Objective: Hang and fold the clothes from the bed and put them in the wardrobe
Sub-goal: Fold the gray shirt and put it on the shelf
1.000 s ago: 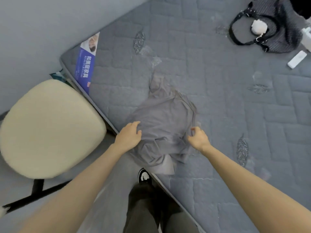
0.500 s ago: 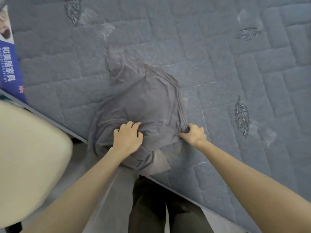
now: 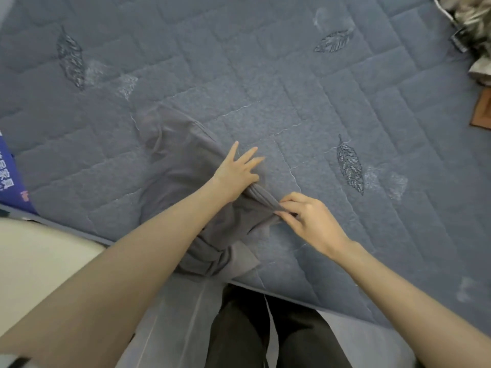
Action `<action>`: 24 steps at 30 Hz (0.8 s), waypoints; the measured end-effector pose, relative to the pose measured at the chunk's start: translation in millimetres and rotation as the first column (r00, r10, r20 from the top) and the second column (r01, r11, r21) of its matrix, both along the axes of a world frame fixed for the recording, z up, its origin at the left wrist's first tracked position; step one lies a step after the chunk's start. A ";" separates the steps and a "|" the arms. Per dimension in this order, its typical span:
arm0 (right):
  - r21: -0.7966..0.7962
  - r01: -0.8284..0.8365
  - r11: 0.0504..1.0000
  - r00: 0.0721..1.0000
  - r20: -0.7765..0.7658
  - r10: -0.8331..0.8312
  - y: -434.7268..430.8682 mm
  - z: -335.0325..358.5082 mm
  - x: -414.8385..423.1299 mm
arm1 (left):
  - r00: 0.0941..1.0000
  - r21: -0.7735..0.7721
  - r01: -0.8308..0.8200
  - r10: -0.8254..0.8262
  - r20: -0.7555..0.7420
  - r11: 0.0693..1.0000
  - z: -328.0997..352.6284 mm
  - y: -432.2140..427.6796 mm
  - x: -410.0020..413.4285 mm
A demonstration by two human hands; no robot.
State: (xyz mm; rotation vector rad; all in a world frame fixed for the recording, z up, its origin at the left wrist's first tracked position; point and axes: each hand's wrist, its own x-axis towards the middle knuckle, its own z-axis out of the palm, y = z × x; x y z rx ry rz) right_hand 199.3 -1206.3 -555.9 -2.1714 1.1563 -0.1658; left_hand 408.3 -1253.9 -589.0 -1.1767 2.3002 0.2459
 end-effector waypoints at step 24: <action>0.099 -0.134 0.986 0.983 -0.110 0.144 11.4 94.7 0.1 | 0.683 -0.024 -0.717 0.709 0.175 0.697 125.4 201.9 32.4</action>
